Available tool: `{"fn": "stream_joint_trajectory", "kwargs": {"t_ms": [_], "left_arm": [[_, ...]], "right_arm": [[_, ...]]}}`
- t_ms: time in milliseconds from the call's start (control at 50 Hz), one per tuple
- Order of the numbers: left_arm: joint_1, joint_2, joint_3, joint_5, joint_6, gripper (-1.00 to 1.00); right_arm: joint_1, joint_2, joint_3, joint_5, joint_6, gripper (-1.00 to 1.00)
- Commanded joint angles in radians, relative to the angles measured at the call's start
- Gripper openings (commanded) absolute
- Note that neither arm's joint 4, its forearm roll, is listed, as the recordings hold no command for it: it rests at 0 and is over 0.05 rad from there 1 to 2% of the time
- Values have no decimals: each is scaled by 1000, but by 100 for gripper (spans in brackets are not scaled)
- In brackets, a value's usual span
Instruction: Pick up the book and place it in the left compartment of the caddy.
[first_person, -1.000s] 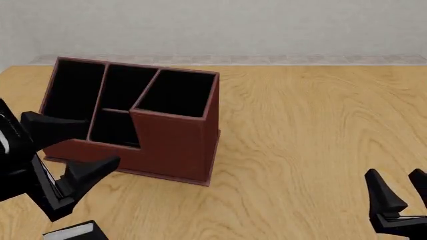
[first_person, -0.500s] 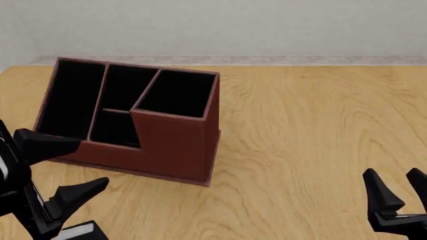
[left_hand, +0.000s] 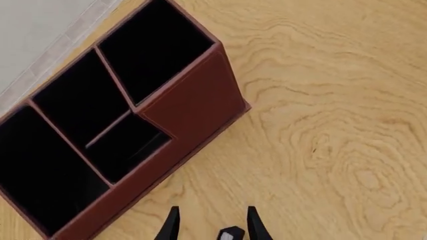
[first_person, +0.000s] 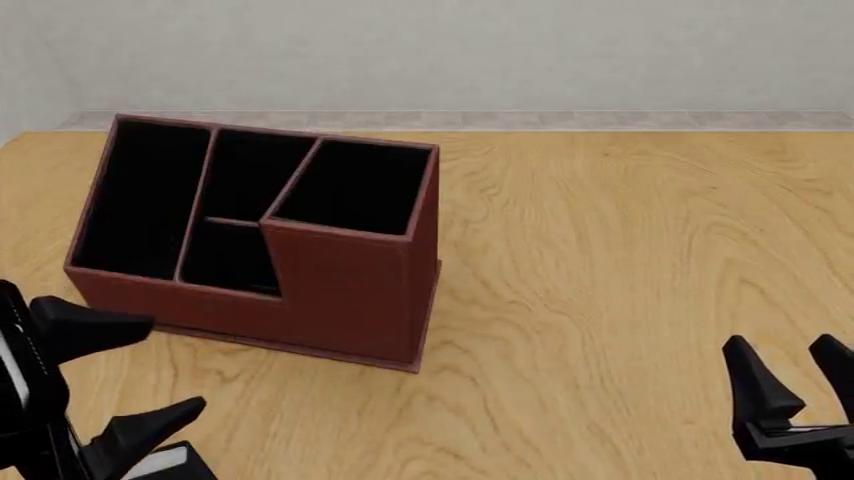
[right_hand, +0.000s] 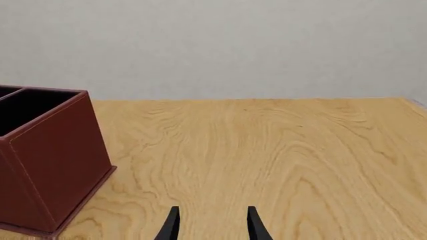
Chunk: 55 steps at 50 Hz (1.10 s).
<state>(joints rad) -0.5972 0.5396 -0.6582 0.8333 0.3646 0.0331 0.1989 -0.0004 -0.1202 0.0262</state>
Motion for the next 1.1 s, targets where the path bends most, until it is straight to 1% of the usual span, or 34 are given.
{"fn": "stream_joint_trajectory", "kwargs": {"t_ms": [20, 200, 380, 480, 700, 800, 880, 940, 960, 1020, 1100], "left_arm": [[4, -18, 25, 23, 26, 100], [-6, -27, 50, 29, 46, 100], [-1, -34, 55, 40, 72, 100], [-34, -24, 48, 52, 45, 100], [-48, -10, 51, 60, 39, 100], [-48, -5, 51, 60, 46, 100], [-53, 1, 52, 65, 31, 100], [-47, -5, 58, 71, 35, 100], [-46, -5, 63, 76, 25, 100], [-48, -10, 70, 80, 22, 100], [-43, -6, 60, 93, 5, 100]], "right_arm": [[0, 15, 0, -10, -2, 100], [-2, 10, 0, -6, -2, 100], [-2, 11, 0, -6, -1, 100], [-3, 10, 0, -5, -3, 100], [-3, 13, 0, -7, -6, 100], [-4, 12, 0, -7, -8, 100], [-5, 13, 0, -7, -8, 100], [-4, 16, 0, -10, -8, 100], [-4, 19, 0, -12, -7, 100], [-3, 20, 0, -12, -6, 100], [-3, 26, 0, -17, -4, 100]]}}
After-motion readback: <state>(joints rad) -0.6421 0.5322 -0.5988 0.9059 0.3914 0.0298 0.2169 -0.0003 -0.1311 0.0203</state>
